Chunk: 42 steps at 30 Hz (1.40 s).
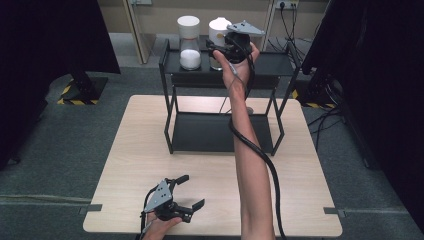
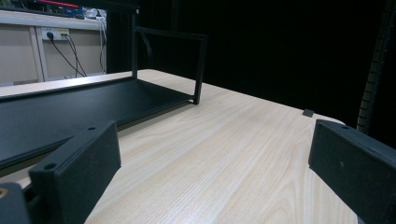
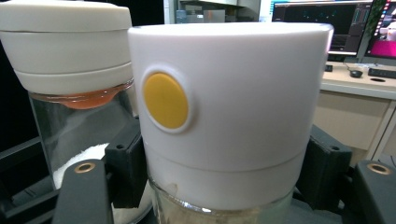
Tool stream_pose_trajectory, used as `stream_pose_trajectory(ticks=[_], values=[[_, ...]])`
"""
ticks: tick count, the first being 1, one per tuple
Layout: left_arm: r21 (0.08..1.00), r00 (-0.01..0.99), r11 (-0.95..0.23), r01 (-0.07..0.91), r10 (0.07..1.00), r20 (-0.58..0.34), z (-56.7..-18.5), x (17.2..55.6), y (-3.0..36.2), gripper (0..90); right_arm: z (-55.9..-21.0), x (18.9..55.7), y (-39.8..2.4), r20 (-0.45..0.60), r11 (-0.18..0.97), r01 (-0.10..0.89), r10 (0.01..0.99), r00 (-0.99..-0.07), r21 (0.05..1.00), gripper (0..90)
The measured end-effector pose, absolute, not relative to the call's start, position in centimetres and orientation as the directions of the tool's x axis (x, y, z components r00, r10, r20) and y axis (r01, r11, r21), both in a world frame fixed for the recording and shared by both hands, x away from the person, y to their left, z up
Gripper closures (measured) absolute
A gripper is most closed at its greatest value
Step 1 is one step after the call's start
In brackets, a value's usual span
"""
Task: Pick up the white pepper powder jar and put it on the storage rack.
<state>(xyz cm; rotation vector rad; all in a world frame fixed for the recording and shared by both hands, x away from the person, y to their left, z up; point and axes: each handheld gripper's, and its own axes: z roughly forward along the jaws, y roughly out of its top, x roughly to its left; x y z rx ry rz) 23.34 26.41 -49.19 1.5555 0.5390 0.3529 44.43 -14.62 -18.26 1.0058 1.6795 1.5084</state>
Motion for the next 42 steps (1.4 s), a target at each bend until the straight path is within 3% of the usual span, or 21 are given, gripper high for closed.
stream_pose_trajectory(ticks=[6,10,21,42], values=[[0.993,0.837,0.001,0.12,0.537,-0.102,-49.2,23.4,26.4,1.6,-18.6,43.9,-14.8,0.04,0.014,0.108,0.878,-0.476,0.994,10.4],[0.993,0.837,-0.001,0.122,0.538,-0.102,-49.2,23.4,26.4,1.6,-18.9,43.4,-15.1,0.055,-0.001,0.111,0.871,-0.488,0.994,5.2],[0.993,0.834,-0.01,0.119,0.544,-0.095,-49.2,23.6,26.4,1.6,-20.1,41.3,-16.7,0.057,-0.015,0.085,0.848,-0.527,0.996,1.2],[0.993,0.836,-0.019,0.116,0.541,-0.088,-49.3,23.5,26.4,1.6,-25.6,34.6,-21.5,0.068,-0.046,0.051,0.752,-0.656,0.998,0.4]])
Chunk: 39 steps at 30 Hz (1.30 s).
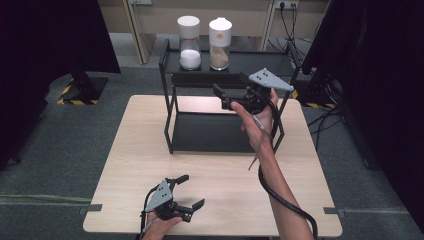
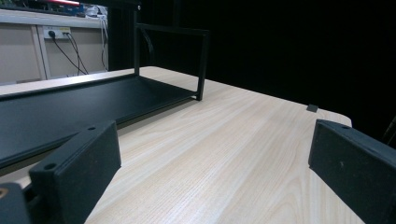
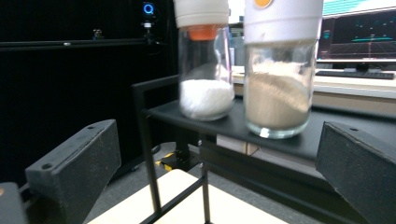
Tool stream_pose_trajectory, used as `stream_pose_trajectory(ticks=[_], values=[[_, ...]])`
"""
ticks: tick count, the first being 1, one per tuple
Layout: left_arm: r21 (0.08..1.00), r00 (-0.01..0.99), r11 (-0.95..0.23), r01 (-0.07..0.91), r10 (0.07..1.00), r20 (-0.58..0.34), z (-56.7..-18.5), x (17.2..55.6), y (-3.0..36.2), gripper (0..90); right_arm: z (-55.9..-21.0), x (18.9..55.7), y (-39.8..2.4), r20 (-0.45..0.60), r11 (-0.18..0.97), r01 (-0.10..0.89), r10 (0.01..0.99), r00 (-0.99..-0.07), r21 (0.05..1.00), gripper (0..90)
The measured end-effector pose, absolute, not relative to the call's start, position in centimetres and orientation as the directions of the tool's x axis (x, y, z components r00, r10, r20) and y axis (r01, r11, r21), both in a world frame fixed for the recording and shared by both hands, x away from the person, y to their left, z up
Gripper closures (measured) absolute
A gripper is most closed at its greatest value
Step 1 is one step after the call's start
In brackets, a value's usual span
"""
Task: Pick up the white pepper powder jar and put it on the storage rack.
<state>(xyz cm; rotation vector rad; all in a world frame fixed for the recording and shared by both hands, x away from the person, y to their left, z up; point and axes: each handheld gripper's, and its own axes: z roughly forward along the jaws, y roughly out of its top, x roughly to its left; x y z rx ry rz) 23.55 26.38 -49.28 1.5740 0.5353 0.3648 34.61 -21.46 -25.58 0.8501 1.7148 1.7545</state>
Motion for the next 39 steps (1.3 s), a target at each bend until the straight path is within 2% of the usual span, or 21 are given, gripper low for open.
stream_pose_trajectory(ticks=[22,39], values=[[0.993,0.835,-0.016,0.116,0.544,-0.089,-49.3,23.5,26.5,1.6,-30.5,29.8,-22.6,0.02,-0.022,0.006,0.725,-0.689,1.0,0.4],[0.994,0.834,-0.021,0.11,0.546,-0.081,-49.2,23.4,26.5,1.5,-35.9,27.1,-23.2,0.032,-0.012,0.034,0.71,-0.703,0.999,0.4]])
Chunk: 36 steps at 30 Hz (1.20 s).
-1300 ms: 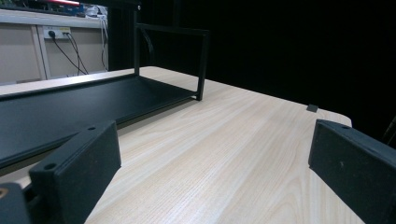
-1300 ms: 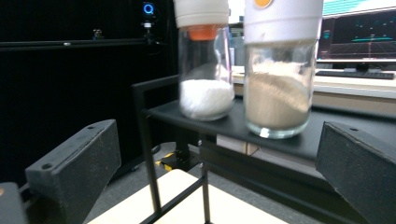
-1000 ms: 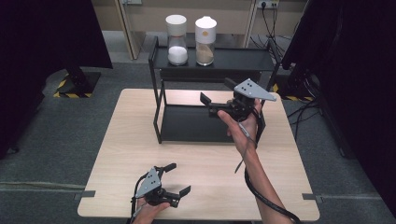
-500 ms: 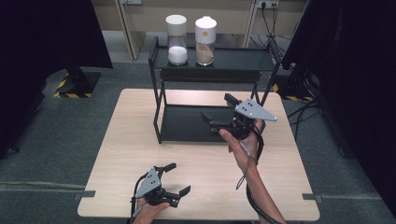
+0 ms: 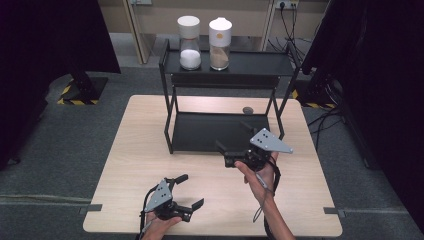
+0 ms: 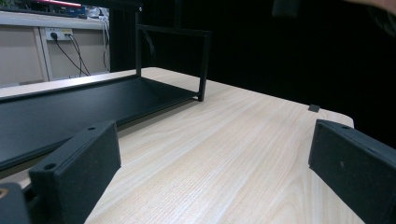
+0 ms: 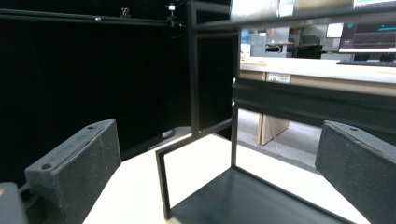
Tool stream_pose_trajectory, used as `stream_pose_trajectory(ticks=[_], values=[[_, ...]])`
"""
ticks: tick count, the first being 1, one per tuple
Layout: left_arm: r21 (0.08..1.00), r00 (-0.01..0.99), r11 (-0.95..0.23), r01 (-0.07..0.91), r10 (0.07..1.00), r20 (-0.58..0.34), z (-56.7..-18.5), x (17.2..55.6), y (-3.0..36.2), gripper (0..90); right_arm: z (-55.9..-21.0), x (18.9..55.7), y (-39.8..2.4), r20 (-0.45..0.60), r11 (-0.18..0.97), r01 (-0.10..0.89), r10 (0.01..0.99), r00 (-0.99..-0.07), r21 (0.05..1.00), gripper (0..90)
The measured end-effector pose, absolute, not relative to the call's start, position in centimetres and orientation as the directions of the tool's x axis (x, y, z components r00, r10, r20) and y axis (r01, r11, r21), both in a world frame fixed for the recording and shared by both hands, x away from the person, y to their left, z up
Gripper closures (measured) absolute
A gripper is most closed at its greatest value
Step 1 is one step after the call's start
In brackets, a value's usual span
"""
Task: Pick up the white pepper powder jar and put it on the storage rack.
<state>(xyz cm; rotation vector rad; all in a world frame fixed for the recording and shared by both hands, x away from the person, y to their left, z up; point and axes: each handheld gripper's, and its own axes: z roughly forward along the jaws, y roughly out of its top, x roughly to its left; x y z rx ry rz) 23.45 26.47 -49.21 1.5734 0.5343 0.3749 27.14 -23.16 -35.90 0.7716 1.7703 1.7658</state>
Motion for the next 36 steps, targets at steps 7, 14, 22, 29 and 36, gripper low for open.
stream_pose_trajectory(ticks=[7,14,22,29,36], values=[[0.994,0.833,-0.021,0.109,0.547,-0.08,-49.2,23.4,26.5,1.4,-38.7,26.0,-23.3,0.03,-0.002,0.041,0.717,-0.696,0.999,0.4],[0.994,0.833,-0.022,0.11,0.548,-0.08,-49.2,23.4,26.5,1.0,-40.8,25.4,-23.3,0.051,-0.009,0.063,0.715,-0.697,0.998,0.4],[0.993,0.831,-0.019,0.113,0.549,-0.083,-49.2,23.5,26.5,0.6,-42.4,24.6,-23.2,0.054,0.0,0.078,0.717,-0.695,0.997,0.4],[0.993,0.83,-0.019,0.114,0.551,-0.085,-49.2,23.5,26.5,0.3,-43.4,24.1,-23.1,0.047,0.023,0.092,0.719,-0.693,0.996,0.4],[0.993,0.829,-0.018,0.113,0.553,-0.084,-49.2,23.5,26.6,0.2,-44.1,23.5,-23.4,0.053,0.024,0.102,0.72,-0.692,0.995,0.4]])
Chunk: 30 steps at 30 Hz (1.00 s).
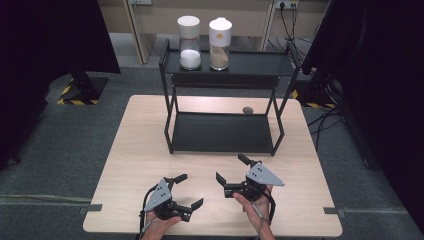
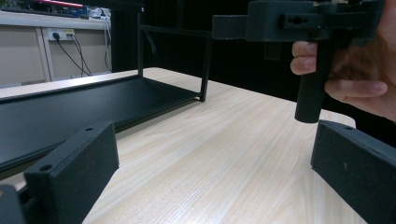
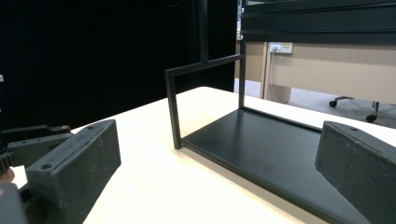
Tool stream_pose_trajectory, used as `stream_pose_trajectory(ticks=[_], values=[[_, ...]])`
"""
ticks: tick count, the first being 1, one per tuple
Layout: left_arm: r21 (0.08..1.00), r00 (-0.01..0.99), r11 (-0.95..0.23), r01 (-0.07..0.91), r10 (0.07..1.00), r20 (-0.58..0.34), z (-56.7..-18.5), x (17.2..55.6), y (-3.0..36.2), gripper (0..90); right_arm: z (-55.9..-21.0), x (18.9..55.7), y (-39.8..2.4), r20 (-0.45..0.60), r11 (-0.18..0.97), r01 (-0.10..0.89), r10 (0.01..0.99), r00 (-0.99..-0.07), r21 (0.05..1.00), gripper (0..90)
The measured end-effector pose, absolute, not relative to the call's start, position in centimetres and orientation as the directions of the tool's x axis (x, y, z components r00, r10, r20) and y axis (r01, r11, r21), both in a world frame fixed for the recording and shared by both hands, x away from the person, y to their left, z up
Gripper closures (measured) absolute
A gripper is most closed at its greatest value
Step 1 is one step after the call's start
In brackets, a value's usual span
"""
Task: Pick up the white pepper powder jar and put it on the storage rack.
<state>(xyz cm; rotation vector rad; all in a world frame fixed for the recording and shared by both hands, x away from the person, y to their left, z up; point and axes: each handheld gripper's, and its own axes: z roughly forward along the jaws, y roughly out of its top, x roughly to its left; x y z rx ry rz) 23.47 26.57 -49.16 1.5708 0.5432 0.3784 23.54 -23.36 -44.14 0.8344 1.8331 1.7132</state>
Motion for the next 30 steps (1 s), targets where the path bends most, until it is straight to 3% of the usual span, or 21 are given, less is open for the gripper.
stream_pose_trajectory(ticks=[30], values=[[0.993,0.82,-0.013,0.116,0.566,-0.088,-49.2,23.5,26.8,0.2,-47.9,21.5,-24.3,0.09,0.012,0.14,0.709,-0.699,0.99,0.4]])
